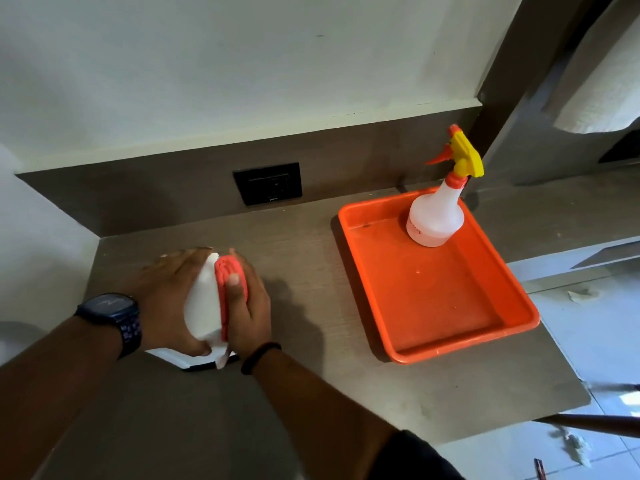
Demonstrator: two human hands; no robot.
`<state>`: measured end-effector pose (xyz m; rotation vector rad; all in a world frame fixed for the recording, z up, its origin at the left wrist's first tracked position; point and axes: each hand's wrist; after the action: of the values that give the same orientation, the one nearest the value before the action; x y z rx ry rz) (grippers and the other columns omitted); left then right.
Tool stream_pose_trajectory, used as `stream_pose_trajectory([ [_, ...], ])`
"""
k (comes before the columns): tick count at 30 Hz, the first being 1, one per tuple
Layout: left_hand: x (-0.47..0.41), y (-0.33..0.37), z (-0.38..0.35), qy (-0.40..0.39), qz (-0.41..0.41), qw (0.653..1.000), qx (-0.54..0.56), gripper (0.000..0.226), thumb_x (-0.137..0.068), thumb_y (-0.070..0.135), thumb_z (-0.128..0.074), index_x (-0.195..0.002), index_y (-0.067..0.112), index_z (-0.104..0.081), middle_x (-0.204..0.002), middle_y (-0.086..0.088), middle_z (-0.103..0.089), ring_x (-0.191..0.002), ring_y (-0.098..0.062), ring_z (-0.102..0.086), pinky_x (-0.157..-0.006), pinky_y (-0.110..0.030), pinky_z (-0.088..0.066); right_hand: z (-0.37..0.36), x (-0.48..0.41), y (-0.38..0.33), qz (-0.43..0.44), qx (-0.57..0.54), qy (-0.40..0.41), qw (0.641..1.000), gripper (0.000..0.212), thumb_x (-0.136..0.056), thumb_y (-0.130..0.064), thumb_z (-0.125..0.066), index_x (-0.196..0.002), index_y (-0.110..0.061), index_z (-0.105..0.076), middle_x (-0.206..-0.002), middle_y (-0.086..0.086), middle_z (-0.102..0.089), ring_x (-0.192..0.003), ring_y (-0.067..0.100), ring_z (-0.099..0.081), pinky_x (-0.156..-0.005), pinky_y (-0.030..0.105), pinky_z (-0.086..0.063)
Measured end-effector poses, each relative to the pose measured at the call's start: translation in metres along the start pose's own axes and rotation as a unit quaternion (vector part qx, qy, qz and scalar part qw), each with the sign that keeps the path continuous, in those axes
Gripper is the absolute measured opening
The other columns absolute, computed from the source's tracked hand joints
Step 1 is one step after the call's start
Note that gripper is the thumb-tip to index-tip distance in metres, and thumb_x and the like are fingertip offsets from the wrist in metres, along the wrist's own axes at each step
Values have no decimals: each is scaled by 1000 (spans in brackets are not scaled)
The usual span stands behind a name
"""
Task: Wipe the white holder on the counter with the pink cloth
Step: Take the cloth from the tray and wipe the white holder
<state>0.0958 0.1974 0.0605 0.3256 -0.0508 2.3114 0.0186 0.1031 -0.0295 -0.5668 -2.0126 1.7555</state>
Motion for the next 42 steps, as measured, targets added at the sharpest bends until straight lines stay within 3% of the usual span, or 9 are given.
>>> stream_pose_trajectory([
  [4, 1, 1, -2, -4, 20, 1000, -3, 139, -19, 68, -69, -140, 14, -26, -139, -12, -44, -123, -34, -43, -101, -47, -39, 4, -18, -3, -51, -1, -33, 998, 69, -86, -64, -36, -136, -20, -57, -141, 2, -61, -124, 2, -50, -115, 31, -37],
  [7, 2, 1, -2, -2, 19, 1000, -6, 140, -19, 70, -68, -140, 16, -24, -140, -10, -44, -124, -33, -44, -101, -47, -39, 5, -5, 4, -85, -8, -13, 996, 63, -84, -68, -40, -130, -32, -60, -134, -7, -63, -122, 2, -53, -112, 31, -40],
  [11, 3, 2, 2, 1, 2, 1000, 1, 133, -20, 65, -75, -135, 20, -26, -132, -6, -49, -116, -29, -48, -95, -41, -43, 2, 15, 18, -88, -30, 24, 995, 47, -81, -81, -42, -116, -54, -58, -132, -7, -65, -126, 10, -58, -111, 46, -45],
  [17, 0, -2, -2, 3, 9, 1000, -12, 138, -20, 68, -73, -139, 19, -24, -138, -8, -46, -122, -30, -45, -100, -42, -40, -4, -17, 2, -87, -8, -18, 996, 73, -85, -78, -34, -135, -30, -56, -143, 1, -59, -135, 16, -51, -117, 46, -38],
  [21, -1, 0, 0, -15, 12, 1000, -14, 141, -21, 70, -70, -142, 19, -17, -144, -8, -38, -128, -28, -39, -105, -40, -36, 1, -17, 6, -142, -25, -13, 990, 54, -98, -58, -39, -134, -22, -57, -132, 0, -63, -129, 18, -55, -116, 46, -40],
  [28, 2, 0, 2, -1, 0, 1000, 0, 135, -22, 69, -74, -137, 23, -19, -137, -3, -45, -118, -25, -47, -98, -39, -43, -1, 13, 9, -113, -48, 17, 992, 88, -72, -91, -41, -131, -28, -60, -132, -3, -66, -125, 11, -59, -110, 42, -47],
  [32, 3, 1, 4, -2, -2, 1000, 1, 135, -25, 67, -77, -139, 23, -19, -139, -3, -42, -122, -24, -43, -101, -37, -38, -2, -10, -6, -91, -23, -17, 995, 80, -81, -80, -37, -137, -26, -56, -142, 0, -59, -133, 13, -52, -115, 35, -40],
  [36, 3, 2, 3, -7, 3, 1000, -2, 137, -26, 67, -77, -140, 22, -16, -142, -4, -40, -125, -25, -40, -104, -39, -36, -4, -19, -5, -168, -24, -19, 985, 70, -88, -70, -37, -138, -24, -54, -144, 5, -58, -133, 19, -52, -117, 41, -38],
  [42, 2, -3, -3, 10, 5, 1000, -1, 138, -23, 70, -74, -139, 23, -15, -139, -3, -42, -121, -25, -44, -101, -40, -39, 2, 9, -2, -146, -36, -9, 989, 96, -65, -96, -39, -132, -30, -58, -134, -4, -64, -126, 12, -57, -112, 39, -44],
])
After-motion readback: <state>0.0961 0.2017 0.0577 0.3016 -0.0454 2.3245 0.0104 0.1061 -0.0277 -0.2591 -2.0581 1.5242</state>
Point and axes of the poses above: each hand's wrist, its own x-axis away from the middle knuckle, its own z-axis out of the back of the hand, y = z × x
